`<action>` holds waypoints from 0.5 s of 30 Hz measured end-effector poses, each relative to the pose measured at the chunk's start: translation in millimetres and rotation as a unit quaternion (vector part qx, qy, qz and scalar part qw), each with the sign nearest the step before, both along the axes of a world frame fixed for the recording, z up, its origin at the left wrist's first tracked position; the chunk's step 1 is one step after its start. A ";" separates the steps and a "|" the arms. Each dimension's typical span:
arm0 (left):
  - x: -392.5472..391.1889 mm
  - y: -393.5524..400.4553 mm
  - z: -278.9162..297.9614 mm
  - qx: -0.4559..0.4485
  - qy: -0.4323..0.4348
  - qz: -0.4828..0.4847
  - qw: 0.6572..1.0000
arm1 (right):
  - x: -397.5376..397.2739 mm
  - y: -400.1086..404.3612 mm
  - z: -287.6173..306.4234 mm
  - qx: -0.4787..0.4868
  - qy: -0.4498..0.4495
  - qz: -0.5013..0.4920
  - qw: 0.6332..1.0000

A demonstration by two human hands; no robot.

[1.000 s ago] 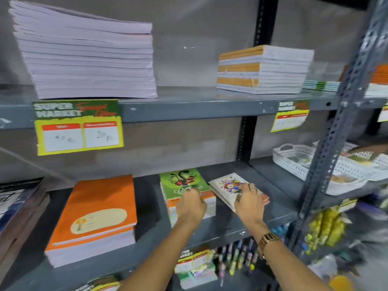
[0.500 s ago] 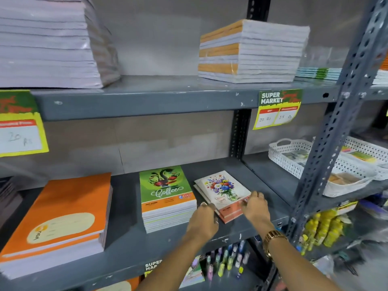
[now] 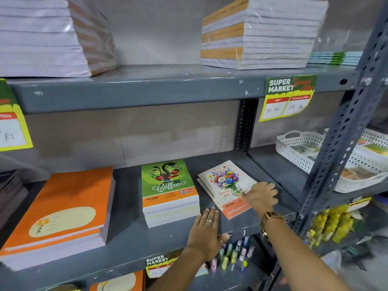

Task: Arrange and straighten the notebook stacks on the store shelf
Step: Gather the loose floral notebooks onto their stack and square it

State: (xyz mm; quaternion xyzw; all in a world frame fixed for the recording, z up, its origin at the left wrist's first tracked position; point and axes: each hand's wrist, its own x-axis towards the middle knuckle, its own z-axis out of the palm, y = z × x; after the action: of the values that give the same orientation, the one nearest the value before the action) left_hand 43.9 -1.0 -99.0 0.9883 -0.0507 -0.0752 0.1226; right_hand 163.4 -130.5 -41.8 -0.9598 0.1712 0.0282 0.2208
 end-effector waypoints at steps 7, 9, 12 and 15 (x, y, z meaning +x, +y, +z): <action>-8.1 11.7 1.9 0.024 0.016 -0.037 0.999 | -15.5 7.0 19.2 0.132 -0.119 -0.023 0.984; -12.2 16.2 1.5 0.028 0.015 -0.052 0.998 | -19.7 11.7 33.4 0.126 -0.167 -0.020 0.978; -18.7 24.1 1.2 0.027 0.013 -0.067 0.997 | -25.6 21.0 54.7 0.156 -0.224 -0.041 0.961; -29.3 36.7 1.4 0.015 0.020 -0.069 0.997 | -35.8 30.6 73.7 0.225 -0.255 -0.084 0.937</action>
State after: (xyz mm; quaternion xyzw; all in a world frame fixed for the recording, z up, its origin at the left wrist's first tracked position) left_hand 14.5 35.7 -97.7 0.9825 -0.1148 -0.1042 0.1037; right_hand 127.6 -99.8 32.0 -0.8421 0.1784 -0.1987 0.4686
